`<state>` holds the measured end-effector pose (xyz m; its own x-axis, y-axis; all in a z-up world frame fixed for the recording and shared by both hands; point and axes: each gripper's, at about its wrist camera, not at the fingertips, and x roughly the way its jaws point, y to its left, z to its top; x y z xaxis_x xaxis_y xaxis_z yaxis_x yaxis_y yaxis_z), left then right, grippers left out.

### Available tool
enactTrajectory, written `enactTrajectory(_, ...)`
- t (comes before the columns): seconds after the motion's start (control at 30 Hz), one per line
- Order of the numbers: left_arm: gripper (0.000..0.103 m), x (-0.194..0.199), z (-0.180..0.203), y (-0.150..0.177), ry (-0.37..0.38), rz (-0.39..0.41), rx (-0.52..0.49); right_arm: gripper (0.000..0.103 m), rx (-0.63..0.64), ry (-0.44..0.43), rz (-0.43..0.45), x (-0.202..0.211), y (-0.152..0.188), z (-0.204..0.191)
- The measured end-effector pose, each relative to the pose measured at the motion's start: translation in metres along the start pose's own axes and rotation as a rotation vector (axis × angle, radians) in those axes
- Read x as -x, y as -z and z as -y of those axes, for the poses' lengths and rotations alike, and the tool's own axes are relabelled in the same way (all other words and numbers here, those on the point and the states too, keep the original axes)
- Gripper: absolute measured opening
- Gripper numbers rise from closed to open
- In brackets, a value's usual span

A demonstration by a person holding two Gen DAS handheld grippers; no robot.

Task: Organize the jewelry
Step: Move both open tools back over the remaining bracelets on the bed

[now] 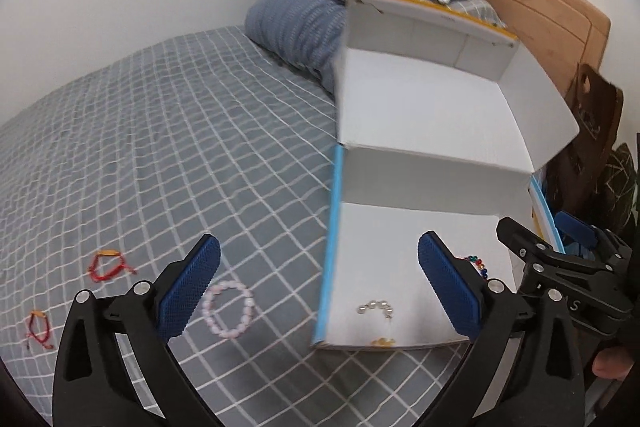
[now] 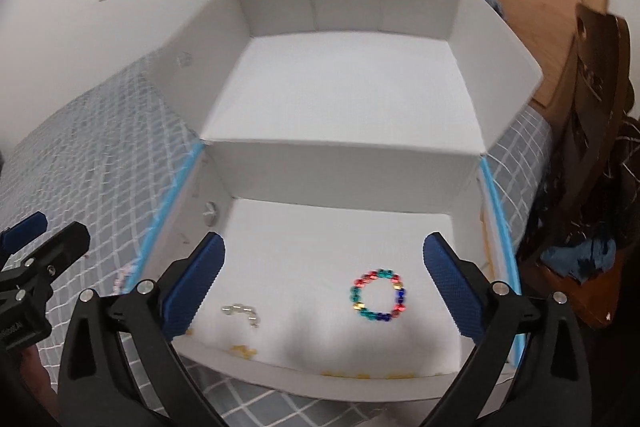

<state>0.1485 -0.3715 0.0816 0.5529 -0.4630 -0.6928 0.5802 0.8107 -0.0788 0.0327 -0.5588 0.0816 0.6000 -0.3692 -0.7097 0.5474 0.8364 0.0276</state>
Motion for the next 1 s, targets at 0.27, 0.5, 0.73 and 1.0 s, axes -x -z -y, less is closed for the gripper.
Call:
enactTrajectory(0.27, 0.097, 0.042, -0.059, 0.009, -0.094, 0.050, 0.067, 0.096, 0.072, -0.105, 0.060, 0.029, -0.003, -0.066)
enactTrajectory(0.5, 0.097, 0.082, -0.122, 0.021, -0.210, 0.085, 0.128, 0.096, 0.157, -0.183, 0.075, 0.039, 0.001, -0.126)
enactTrajectory(0.73, 0.097, 0.117, -0.187, 0.045, -0.311, 0.095, 0.210, 0.096, 0.231, -0.253, 0.072, 0.039, 0.012, -0.181)
enactTrajectory(1.0, 0.097, 0.145, -0.249, 0.090, -0.402, 0.069, 0.305, 0.096, 0.310, -0.315, 0.056, 0.033, 0.027, -0.232)
